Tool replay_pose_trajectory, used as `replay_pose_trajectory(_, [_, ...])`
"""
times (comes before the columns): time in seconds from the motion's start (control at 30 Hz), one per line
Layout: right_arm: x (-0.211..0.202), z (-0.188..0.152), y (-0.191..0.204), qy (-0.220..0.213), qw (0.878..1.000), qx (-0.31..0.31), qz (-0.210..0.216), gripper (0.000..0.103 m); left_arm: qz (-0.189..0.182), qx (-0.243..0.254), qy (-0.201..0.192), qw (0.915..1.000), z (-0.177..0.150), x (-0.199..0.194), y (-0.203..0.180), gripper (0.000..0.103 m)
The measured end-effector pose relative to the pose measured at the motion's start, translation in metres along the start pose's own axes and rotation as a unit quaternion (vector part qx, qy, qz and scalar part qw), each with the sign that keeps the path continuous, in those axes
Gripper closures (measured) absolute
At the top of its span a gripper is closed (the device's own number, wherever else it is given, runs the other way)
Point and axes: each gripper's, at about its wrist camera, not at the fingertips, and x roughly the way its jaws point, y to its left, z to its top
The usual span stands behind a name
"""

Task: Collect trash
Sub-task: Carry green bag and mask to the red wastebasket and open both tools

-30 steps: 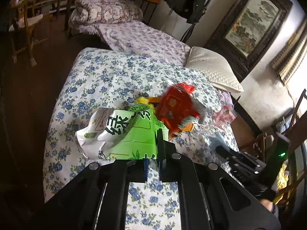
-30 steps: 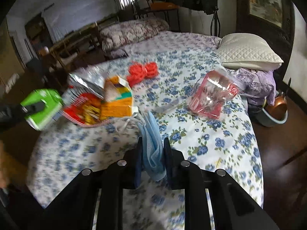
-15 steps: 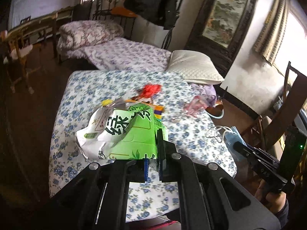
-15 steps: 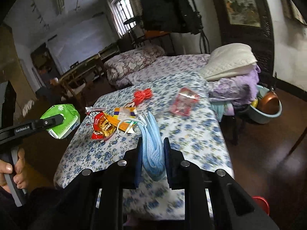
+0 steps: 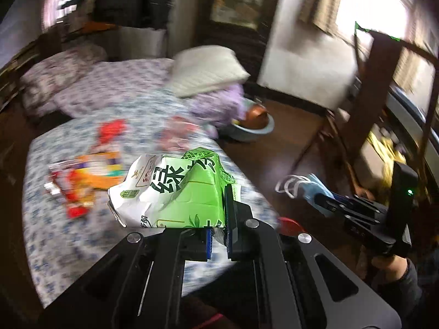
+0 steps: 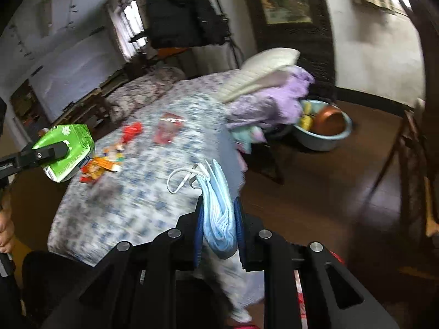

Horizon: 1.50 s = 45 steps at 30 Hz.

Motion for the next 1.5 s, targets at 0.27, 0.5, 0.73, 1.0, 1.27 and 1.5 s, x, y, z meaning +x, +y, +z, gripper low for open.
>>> replay_pose_trajectory(0.27, [-0.003, -0.049, -0.094, 0.043, 0.994, 0.070, -0.076, 0.082, -0.088, 0.097, 0.067, 0.9892, -0.001, 0.073, -0.122, 0.095])
replay_pose_trajectory(0.5, [0.023, -0.102, -0.163, 0.107, 0.978, 0.138, -0.116, 0.082, -0.121, 0.151, 0.141, 0.9709, -0.026, 0.148, -0.202, 0.095])
replay_pose_trajectory(0.73, [0.059, -0.145, -0.193, 0.149, 0.966, 0.170, -0.129, 0.082, -0.144, 0.127, 0.251, 0.9486, -0.056, 0.229, -0.238, 0.095])
replay_pose_trajectory(1.0, [0.095, -0.180, -0.214, 0.183, 0.950, 0.227, -0.110, 0.082, -0.138, 0.093, 0.343, 0.9243, -0.081, 0.289, -0.238, 0.095])
replay_pose_trajectory(1.27, [0.108, -0.198, -0.225, 0.188, 0.944, 0.247, -0.116, 0.081, -0.132, 0.097, 0.353, 0.9211, -0.082, 0.303, -0.246, 0.095])
replay_pose_trajectory(1.5, [0.116, -0.199, -0.217, 0.187, 0.945, 0.238, -0.122, 0.079, -0.127, 0.102, 0.360, 0.9185, -0.087, 0.304, -0.247, 0.094])
